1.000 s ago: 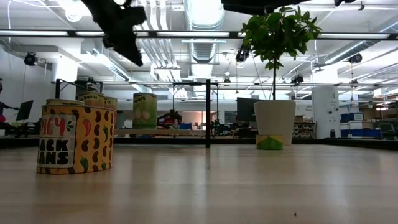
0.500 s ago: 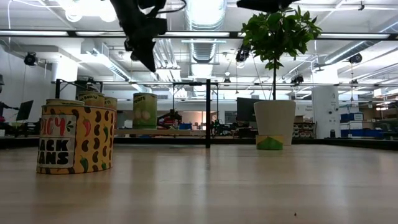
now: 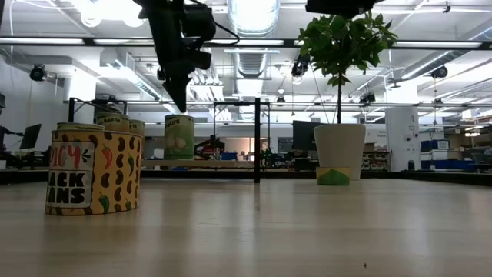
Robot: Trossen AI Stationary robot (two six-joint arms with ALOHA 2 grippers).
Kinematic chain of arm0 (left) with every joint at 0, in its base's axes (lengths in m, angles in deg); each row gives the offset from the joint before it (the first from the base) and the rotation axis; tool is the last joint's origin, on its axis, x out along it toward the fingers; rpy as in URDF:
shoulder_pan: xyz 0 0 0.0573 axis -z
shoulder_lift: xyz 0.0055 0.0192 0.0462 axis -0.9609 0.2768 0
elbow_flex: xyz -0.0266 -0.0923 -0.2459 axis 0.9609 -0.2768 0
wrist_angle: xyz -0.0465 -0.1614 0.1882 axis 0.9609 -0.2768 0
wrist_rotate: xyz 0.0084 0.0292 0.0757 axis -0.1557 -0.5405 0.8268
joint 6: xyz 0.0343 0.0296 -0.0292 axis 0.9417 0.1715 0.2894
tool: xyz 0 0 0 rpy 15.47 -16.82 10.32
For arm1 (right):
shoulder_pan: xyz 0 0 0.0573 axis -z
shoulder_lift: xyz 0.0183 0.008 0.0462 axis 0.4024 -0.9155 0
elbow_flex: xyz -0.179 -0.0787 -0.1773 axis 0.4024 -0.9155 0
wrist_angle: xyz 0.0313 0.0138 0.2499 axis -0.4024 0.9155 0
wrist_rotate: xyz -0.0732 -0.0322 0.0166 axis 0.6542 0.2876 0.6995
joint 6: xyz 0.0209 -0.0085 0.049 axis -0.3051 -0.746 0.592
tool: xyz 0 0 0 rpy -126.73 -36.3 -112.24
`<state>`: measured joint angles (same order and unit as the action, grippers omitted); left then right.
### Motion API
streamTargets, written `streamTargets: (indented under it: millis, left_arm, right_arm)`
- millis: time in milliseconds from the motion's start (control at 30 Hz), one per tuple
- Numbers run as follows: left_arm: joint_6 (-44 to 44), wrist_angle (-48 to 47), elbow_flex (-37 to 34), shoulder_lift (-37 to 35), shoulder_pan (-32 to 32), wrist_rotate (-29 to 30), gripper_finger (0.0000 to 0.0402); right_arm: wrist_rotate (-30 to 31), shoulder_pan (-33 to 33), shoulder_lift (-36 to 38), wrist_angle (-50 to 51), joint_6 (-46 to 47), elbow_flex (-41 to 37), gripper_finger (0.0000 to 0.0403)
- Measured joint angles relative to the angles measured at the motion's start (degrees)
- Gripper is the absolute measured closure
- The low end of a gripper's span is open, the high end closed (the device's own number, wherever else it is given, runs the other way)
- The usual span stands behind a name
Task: Pick and place cans onto a shelf
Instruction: Put the green pears can on the shelf
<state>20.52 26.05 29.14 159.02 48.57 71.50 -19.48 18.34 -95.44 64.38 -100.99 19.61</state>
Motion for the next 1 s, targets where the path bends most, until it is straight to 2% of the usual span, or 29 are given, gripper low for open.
streamTargets:
  millis: [133, 200, 633, 800, 1000]
  left_arm:
    - [0.1, 0.1, 0.3, 2.1, -1.3, 0.0, 0.0402]
    - [0.4, 0.2, 0.4, 3.1, -1.8, 0.0, 0.0402]
    - [-0.5, 2.7, 0.8, 4.8, -4.8, 1.0, 0.0402]
    - [-2.2, 2.6, 0.6, 4.9, -6.4, 6.3, 0.0402]
    - [-3.5, 2.7, 0.6, 5.0, -8.7, 6.7, 0.0402]
  right_arm:
    - [0.0, 0.0, 0.7, 2.4, 0.0, 0.0, 0.0366]
    - [0.0, 0.0, 0.7, 2.8, -0.1, 0.0, 0.0385]
    - [0.0, 0.0, 0.7, 3.1, -0.1, 0.0, 0.0385]
    - [0.0, 0.0, 0.7, 3.1, -0.1, 0.0, 0.0385]
    - [0.0, 0.0, 0.7, 3.2, -0.1, -0.1, 0.0385]
